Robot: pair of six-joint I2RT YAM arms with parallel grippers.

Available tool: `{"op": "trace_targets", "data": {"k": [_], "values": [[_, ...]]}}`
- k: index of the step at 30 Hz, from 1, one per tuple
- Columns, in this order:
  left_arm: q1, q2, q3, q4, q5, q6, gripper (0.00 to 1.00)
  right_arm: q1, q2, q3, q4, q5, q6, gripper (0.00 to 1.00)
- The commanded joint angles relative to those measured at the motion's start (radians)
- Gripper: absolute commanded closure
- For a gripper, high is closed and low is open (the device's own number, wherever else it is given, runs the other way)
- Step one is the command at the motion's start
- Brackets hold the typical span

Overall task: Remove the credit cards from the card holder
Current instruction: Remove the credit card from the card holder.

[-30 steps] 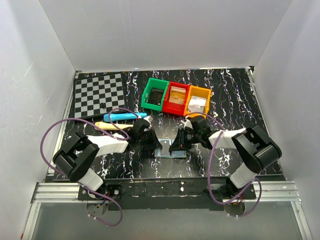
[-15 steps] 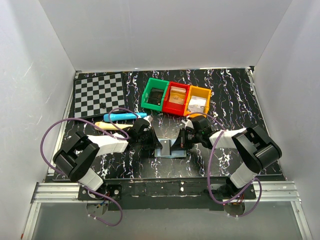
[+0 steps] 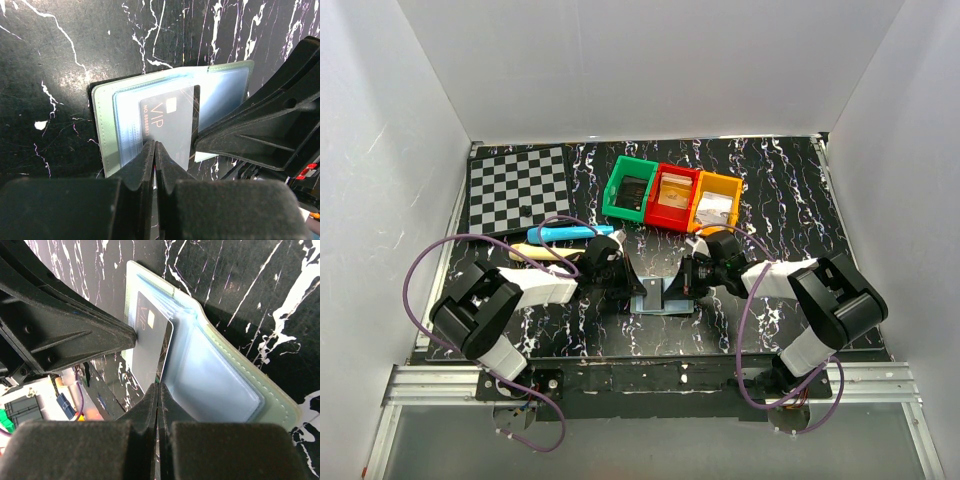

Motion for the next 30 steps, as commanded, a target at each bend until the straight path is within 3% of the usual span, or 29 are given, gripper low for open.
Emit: {"op": "trace_targets", "data": {"k": [1,16,22,30], "values": [[0.02,0.045,-0.041,-0.119,-0.063,0.023,1.0,-0.013,-0.04,-0.004,0.011,-0.031,-0.02,0.99],[0.031,0.056,-0.051,-0.111,-0.051,0.026,1.0,-0.033,-0.026,-0.011,0.036,-0.053,-0.011,0.99],[0.031,0.06,-0.052,-0.111,-0.048,0.026,1.0,-0.033,-0.017,-0.016,0.089,-0.08,0.02,0.74],[0.031,0.076,-0.061,-0.078,-0.046,0.023,1.0,-0.033,0.023,-0.024,0.181,-0.113,0.083,0.66]]}}
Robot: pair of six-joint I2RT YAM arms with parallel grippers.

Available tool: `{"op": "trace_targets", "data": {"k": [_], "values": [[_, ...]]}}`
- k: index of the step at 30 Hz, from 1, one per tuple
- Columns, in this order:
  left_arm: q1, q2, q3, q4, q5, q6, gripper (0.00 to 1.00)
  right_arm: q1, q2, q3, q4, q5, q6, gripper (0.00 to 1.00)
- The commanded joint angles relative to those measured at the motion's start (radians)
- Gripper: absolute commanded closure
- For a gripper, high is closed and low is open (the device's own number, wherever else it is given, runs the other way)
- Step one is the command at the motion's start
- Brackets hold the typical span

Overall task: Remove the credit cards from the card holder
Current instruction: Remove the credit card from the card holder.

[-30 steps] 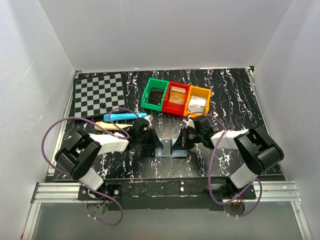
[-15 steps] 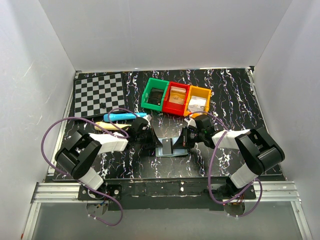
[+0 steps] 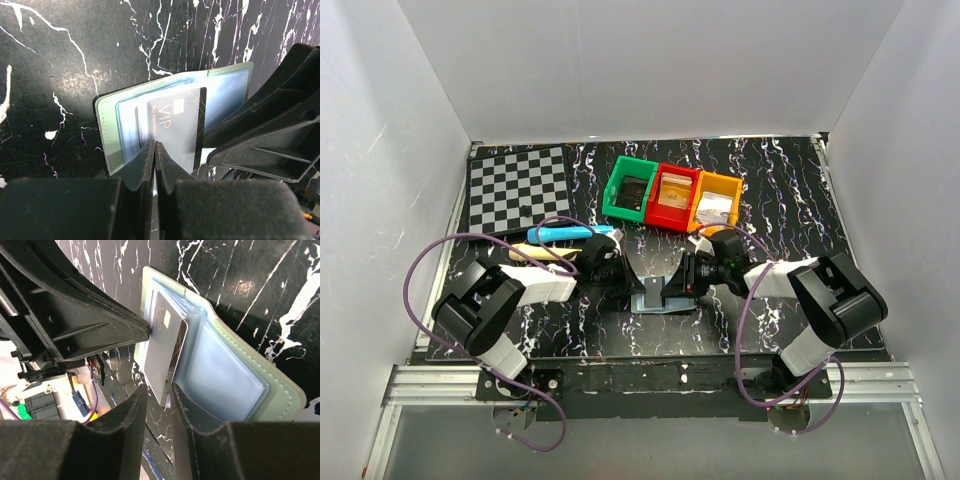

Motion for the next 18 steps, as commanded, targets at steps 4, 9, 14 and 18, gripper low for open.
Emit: {"op": "trace_targets", "data": {"k": [4,9,14,18], "values": [[0.002,0.058,-0.055,-0.109,-0.077,0.035,1.0,-0.002,0.036,-0.007,0.122,-0.051,0.058,0.64],[0.002,0.063,-0.058,-0.106,-0.075,0.035,1.0,-0.002,0.042,-0.007,0.113,-0.037,0.062,0.6],[0.004,0.069,-0.06,-0.103,-0.072,0.038,1.0,-0.002,0.055,-0.012,0.09,-0.025,0.052,0.6],[0.002,0.072,-0.061,-0.101,-0.071,0.038,1.0,-0.002,0.067,-0.013,0.104,-0.025,0.061,0.6]]}}
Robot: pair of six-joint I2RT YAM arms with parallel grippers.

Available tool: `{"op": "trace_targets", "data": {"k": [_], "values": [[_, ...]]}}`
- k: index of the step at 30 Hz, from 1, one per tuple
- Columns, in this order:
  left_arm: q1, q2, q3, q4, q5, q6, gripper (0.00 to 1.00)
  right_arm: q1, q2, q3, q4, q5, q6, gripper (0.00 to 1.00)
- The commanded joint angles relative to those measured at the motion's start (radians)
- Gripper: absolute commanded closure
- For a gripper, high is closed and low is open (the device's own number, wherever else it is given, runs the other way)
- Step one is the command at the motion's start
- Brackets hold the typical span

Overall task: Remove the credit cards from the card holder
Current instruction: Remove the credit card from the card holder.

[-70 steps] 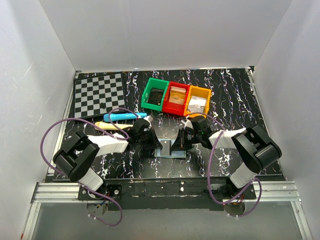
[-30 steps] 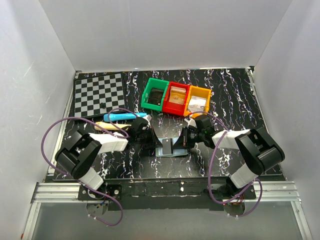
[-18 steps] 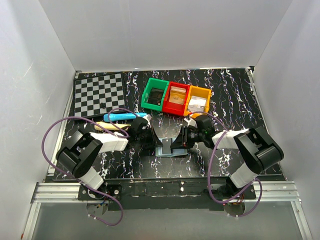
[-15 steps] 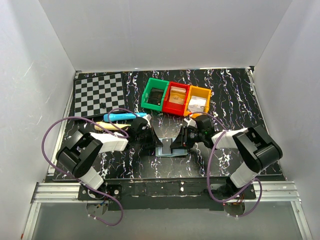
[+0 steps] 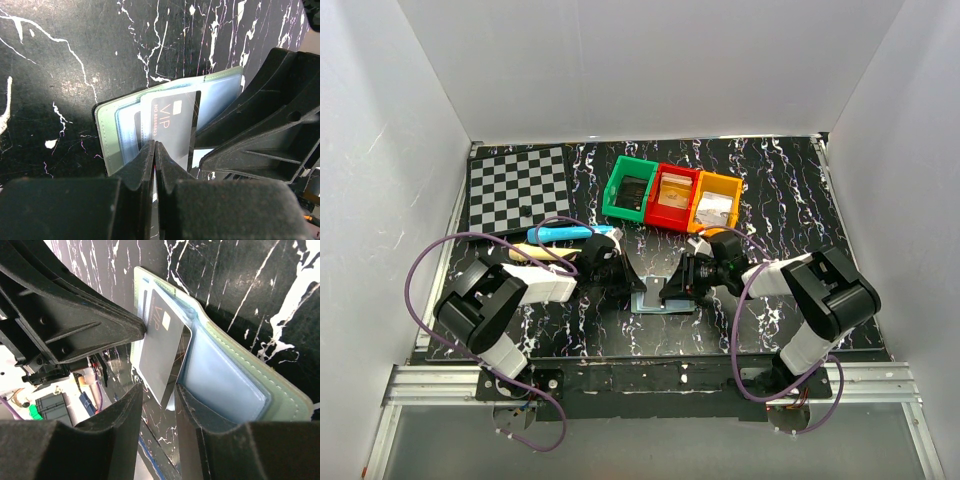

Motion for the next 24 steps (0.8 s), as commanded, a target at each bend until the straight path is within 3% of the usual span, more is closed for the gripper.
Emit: {"op": "trace_targets", "data": {"k": [1,15,24], "values": [[-0.003,0.058,-0.049,-0.15,-0.072,0.04,1.0,0.0,0.02,-0.009,0.053,-0.013,0.012,0.6],[-0.003,0.052,-0.061,-0.143,-0.075,0.04,1.0,-0.037,0.008,-0.091,0.355,-0.037,0.164,0.61],[-0.001,0.066,-0.06,-0.134,-0.063,0.04,1.0,-0.037,0.026,-0.084,0.381,-0.073,0.176,0.65]]}}
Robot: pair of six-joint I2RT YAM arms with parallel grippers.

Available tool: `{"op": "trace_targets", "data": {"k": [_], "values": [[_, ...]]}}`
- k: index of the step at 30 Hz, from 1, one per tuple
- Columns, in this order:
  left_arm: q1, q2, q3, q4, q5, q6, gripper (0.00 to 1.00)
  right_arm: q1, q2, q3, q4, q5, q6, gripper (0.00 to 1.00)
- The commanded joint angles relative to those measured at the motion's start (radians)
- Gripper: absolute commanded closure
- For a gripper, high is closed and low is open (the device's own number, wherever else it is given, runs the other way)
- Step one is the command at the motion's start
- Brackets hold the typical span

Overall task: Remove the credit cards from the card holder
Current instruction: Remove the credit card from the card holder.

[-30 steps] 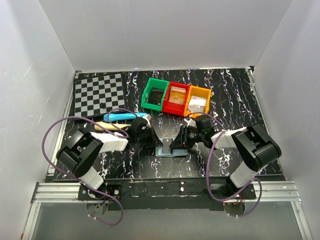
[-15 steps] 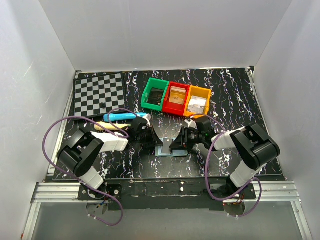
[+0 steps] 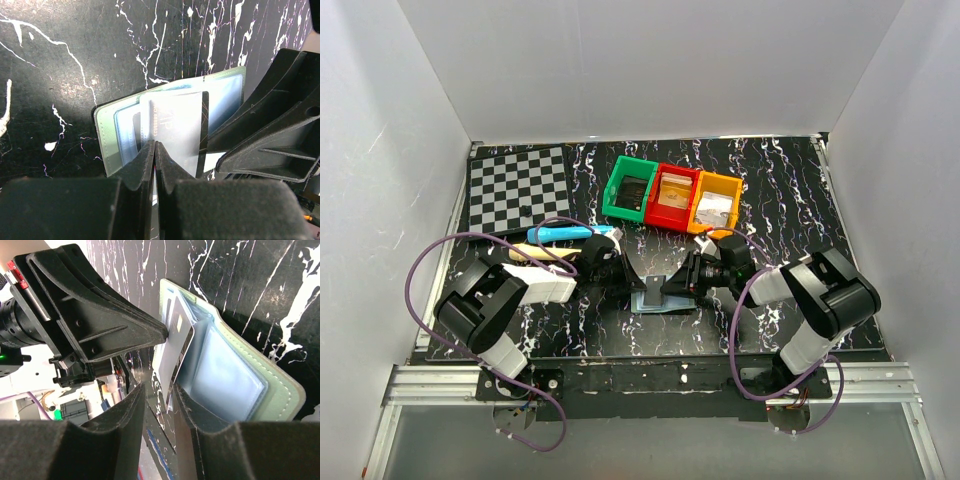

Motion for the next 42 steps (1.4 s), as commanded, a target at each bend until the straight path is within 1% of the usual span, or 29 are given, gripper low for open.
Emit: {"op": "trace_targets", "data": {"k": [1,16,24,42], "values": [[-0.002,0.064,-0.05,-0.159,-0.062,0.04,1.0,-0.005,0.02,0.011,0.119,-0.043,0.026,0.65],[-0.002,0.087,-0.047,-0.134,-0.03,0.046,1.0,-0.005,0.055,0.035,0.134,-0.043,0.055,0.65],[-0.004,0.093,-0.05,-0.115,-0.013,0.052,1.0,-0.004,0.058,0.043,0.141,-0.019,0.071,0.62],[-0.014,0.079,-0.069,-0.061,0.027,0.066,1.0,0.01,0.096,0.073,0.145,0.01,0.094,0.65]]}}
